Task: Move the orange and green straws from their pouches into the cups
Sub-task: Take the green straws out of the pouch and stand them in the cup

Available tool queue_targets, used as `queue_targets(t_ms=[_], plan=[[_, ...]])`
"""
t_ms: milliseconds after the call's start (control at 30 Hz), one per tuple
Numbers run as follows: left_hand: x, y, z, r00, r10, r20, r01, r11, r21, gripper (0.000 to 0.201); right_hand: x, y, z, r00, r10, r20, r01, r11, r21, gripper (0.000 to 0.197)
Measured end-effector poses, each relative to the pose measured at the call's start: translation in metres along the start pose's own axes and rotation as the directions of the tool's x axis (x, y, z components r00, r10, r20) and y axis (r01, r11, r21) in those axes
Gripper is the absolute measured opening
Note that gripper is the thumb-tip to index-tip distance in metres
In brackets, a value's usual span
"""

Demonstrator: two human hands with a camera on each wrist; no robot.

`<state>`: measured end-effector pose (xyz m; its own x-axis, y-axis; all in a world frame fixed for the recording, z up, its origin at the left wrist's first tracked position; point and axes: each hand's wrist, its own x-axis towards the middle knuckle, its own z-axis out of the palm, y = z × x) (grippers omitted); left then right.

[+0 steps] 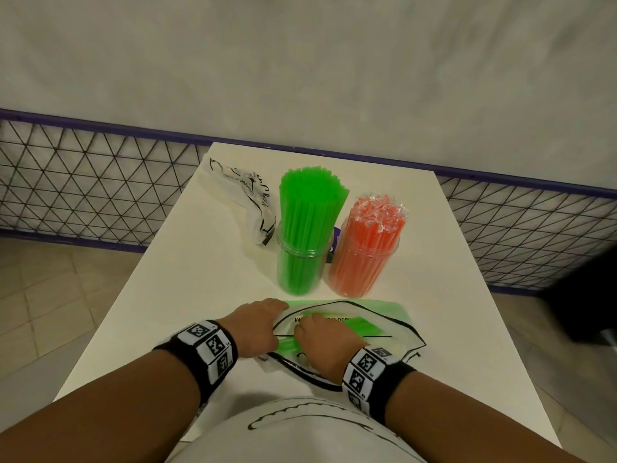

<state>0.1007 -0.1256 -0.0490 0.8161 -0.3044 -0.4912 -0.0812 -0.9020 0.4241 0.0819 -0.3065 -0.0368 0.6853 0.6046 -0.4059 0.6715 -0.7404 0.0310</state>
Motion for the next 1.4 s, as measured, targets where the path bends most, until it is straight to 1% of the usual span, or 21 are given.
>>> queue_targets(t_ms=[100, 167, 233, 333, 433, 567, 667, 733, 767, 800, 833, 867, 900, 933, 967, 1067, 1133, 1200, 1267, 1300, 1400], plan=[[-0.001, -0.002, -0.002, 1.000, -0.019, 0.025, 0.020, 0.999, -0.042, 0.076, -0.004, -0.001, -0.001, 1.000, -0.010, -0.028, 0.010, 1.000, -0.009, 0.034], [-0.003, -0.003, -0.003, 0.998, -0.031, 0.058, 0.036, 0.995, -0.088, 0.076, -0.005, 0.003, 0.000, 0.996, -0.026, -0.088, 0.028, 0.999, 0.020, 0.031], [-0.005, -0.004, -0.005, 0.997, -0.026, 0.077, 0.040, 0.983, -0.177, 0.074, -0.006, 0.008, 0.001, 0.989, -0.038, -0.146, 0.046, 0.997, 0.054, 0.036], [-0.008, -0.001, -0.009, 0.998, 0.003, 0.068, 0.018, 0.950, -0.311, 0.065, -0.014, 0.015, -0.003, 0.973, -0.003, -0.229, 0.044, 0.984, 0.171, 0.033], [-0.012, -0.002, -0.013, 0.998, 0.011, 0.064, 0.014, 0.928, -0.373, 0.049, -0.021, 0.024, -0.005, 0.942, 0.011, -0.337, 0.080, 0.963, 0.256, 0.033], [-0.012, -0.012, -0.012, 0.996, -0.006, 0.090, 0.033, 0.954, -0.298, 0.067, -0.020, 0.032, -0.012, 0.882, 0.131, -0.452, 0.055, 0.926, 0.375, 0.045], [-0.012, -0.014, -0.012, 0.996, -0.005, 0.090, 0.027, 0.968, -0.250, 0.075, -0.023, 0.031, -0.029, 0.846, 0.209, -0.490, 0.072, 0.866, 0.495, 0.035], [-0.012, -0.012, -0.015, 0.999, 0.017, 0.050, -0.004, 0.966, -0.257, 0.091, -0.030, 0.028, -0.048, 0.798, 0.262, -0.543, 0.133, 0.802, 0.582, 0.022], [-0.013, -0.008, -0.020, 1.000, 0.020, -0.019, -0.025, 0.954, -0.299, 0.101, -0.034, 0.026, -0.059, 0.769, 0.305, -0.563, 0.169, 0.751, 0.638, 0.019], [-0.015, -0.002, -0.027, 0.991, 0.009, -0.134, -0.056, 0.934, -0.352, 0.109, -0.038, 0.026, -0.072, 0.744, 0.355, -0.566, 0.208, 0.682, 0.701, 0.020], [-0.016, 0.005, -0.034, 0.959, -0.023, -0.282, -0.095, 0.913, -0.397, 0.115, -0.042, 0.025, -0.085, 0.717, 0.411, -0.563, 0.258, 0.594, 0.762, 0.021], [-0.015, 0.012, -0.044, 0.903, -0.054, -0.426, -0.150, 0.890, -0.431, 0.120, -0.046, 0.027, -0.098, 0.680, 0.473, -0.560, 0.314, 0.503, 0.805, 0.019], [-0.013, 0.020, -0.054, 0.842, -0.078, -0.534, -0.209, 0.864, -0.457, 0.124, -0.049, 0.029, -0.111, 0.631, 0.537, -0.560, 0.372, 0.424, 0.826, 0.018], [-0.008, 0.025, -0.064, 0.797, -0.090, -0.597, -0.268, 0.833, -0.483, 0.129, -0.052, 0.031, -0.125, 0.577, 0.596, -0.559, 0.428, 0.362, 0.828, 0.019], [-0.003, 0.031, -0.076, 0.778, -0.091, -0.622, -0.313, 0.802, -0.509, 0.134, -0.055, 0.034, -0.137, 0.524, 0.645, -0.556, 0.489, 0.307, 0.816, 0.019], [0.014, 0.046, -0.107, 0.806, -0.045, -0.590, -0.369, 0.742, -0.560, 0.142, -0.062, 0.044, -0.167, 0.403, 0.740, -0.538, 0.668, 0.164, 0.726, 0.015], [0.024, 0.051, -0.121, 0.825, -0.030, -0.565, -0.374, 0.721, -0.584, 0.137, -0.063, 0.050, -0.180, 0.351, 0.770, -0.533, 0.729, 0.132, 0.672, 0.015], [0.034, 0.051, -0.128, 0.851, -0.005, -0.526, -0.374, 0.696, -0.613, 0.129, -0.060, 0.054, -0.185, 0.300, 0.791, -0.534, 0.761, 0.139, 0.634, 0.015], [0.040, 0.049, -0.128, 0.873, 0.021, -0.488, -0.356, 0.712, -0.606, 0.118, -0.058, 0.053, -0.187, 0.248, 0.805, -0.539, 0.769, 0.175, 0.615, 0.016], [0.043, 0.048, -0.128, 0.877, 0.026, -0.480, -0.347, 0.725, -0.595, 0.108, -0.057, 0.051, -0.187, 0.221, 0.808, -0.546, 0.767, 0.201, 0.609, 0.016], [0.047, 0.051, -0.125, 0.863, 0.013, -0.505, -0.347, 0.742, -0.574, 0.062, -0.055, 0.041, -0.189, 0.170, 0.828, -0.535, 0.773, 0.224, 0.593, 0.016]])
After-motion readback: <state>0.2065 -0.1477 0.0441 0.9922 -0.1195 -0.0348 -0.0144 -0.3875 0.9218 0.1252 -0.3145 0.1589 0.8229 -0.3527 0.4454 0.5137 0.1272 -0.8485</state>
